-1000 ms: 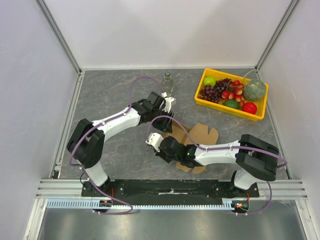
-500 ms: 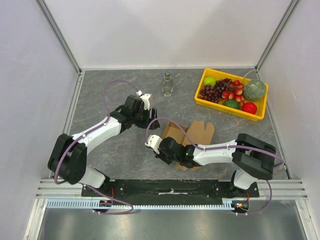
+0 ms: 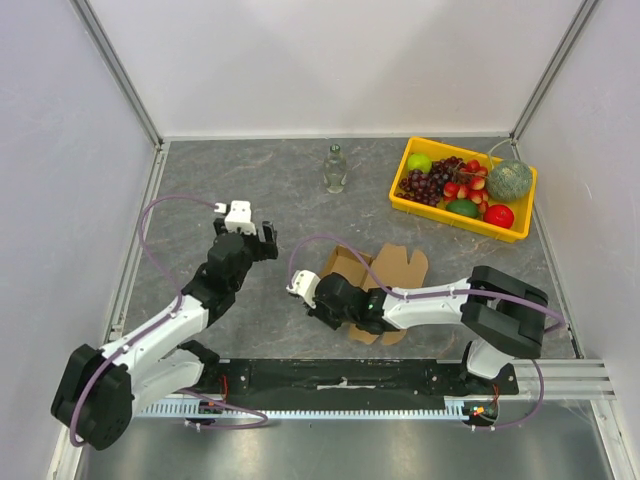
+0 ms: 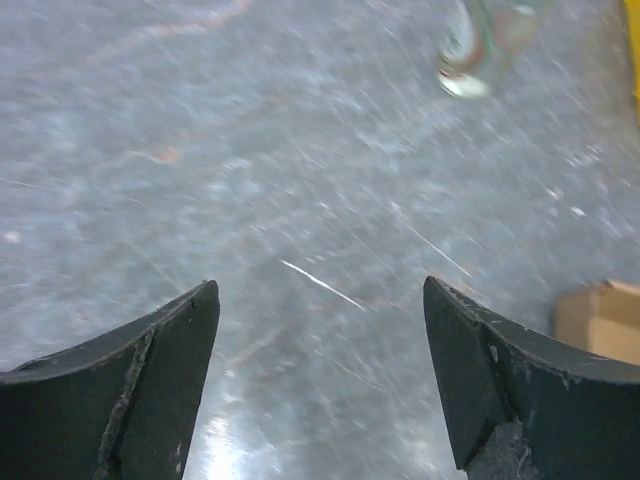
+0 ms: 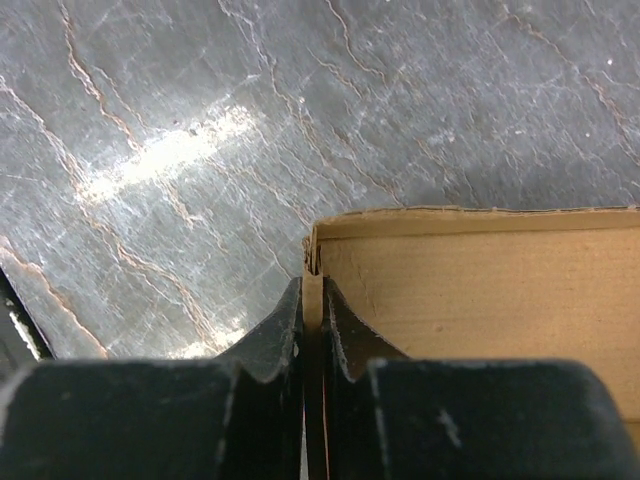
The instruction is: Fold the paper box
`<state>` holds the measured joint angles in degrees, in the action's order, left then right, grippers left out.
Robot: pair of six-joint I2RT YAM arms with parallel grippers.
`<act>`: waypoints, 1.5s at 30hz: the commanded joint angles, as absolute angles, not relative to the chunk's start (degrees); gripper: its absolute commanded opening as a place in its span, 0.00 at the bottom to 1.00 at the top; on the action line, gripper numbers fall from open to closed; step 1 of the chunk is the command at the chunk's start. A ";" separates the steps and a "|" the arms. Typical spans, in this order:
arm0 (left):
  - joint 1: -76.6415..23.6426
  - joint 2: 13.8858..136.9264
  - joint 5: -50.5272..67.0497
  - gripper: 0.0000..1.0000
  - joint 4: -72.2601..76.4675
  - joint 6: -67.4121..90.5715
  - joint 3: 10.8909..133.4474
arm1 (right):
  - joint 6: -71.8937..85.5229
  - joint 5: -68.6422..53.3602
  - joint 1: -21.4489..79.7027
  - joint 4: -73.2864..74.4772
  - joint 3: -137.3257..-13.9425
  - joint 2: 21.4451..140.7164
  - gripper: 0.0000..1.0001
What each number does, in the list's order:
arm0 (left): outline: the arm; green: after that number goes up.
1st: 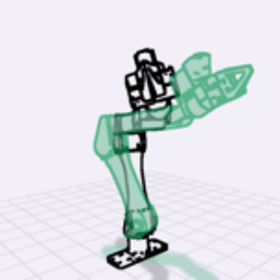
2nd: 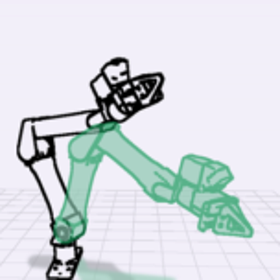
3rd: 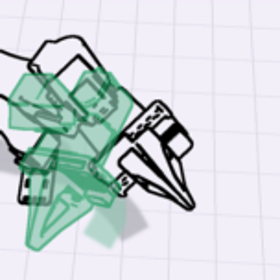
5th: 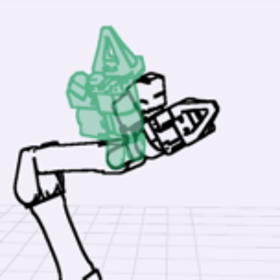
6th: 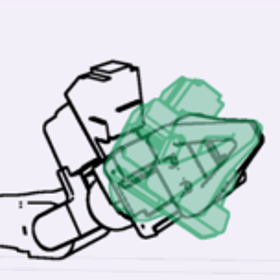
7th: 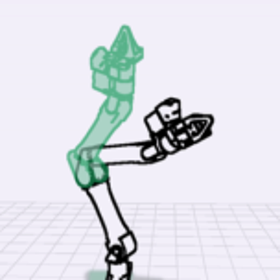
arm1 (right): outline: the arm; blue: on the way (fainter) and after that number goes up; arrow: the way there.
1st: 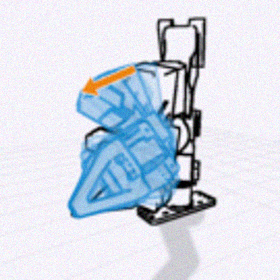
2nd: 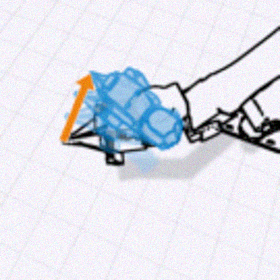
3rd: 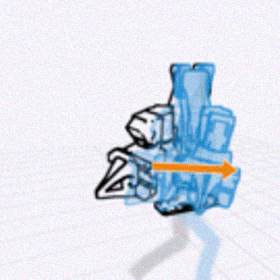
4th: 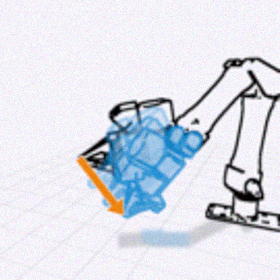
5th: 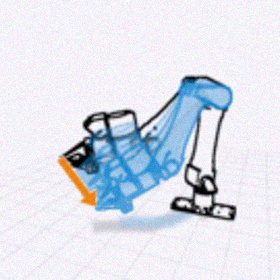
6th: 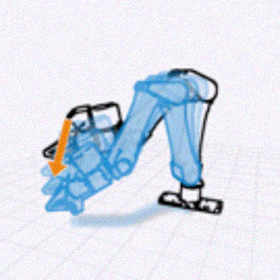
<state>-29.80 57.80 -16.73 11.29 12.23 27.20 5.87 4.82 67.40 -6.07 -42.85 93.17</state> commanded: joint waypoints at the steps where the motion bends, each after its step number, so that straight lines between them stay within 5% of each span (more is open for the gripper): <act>1: -25.60 56.51 -27.88 0.89 29.42 0.88 20.58 | 6.41 2.11 67.59 -5.36 -46.49 96.06 0.12; 8: -11.70 64.58 -14.44 0.88 54.80 -1.91 10.04 | 7.29 3.16 67.68 -2.81 -48.25 97.39 0.10; 17: -7.65 84.80 -10.09 0.84 77.04 -3.51 9.14 | 7.91 3.43 67.85 -1.93 -48.43 95.89 0.10; 22: -7.56 82.63 -12.56 0.82 69.81 -1.59 10.89 | 8.53 3.34 67.85 -1.93 -48.43 96.15 0.11; 25: -7.47 83.50 -13.27 0.94 71.18 -1.41 10.90 | 9.31 3.16 67.94 -1.93 -48.25 96.33 0.11; 45: -7.47 83.23 -13.10 0.98 69.96 -1.14 11.16 | 9.49 5.18 68.38 3.60 -49.31 96.68 0.11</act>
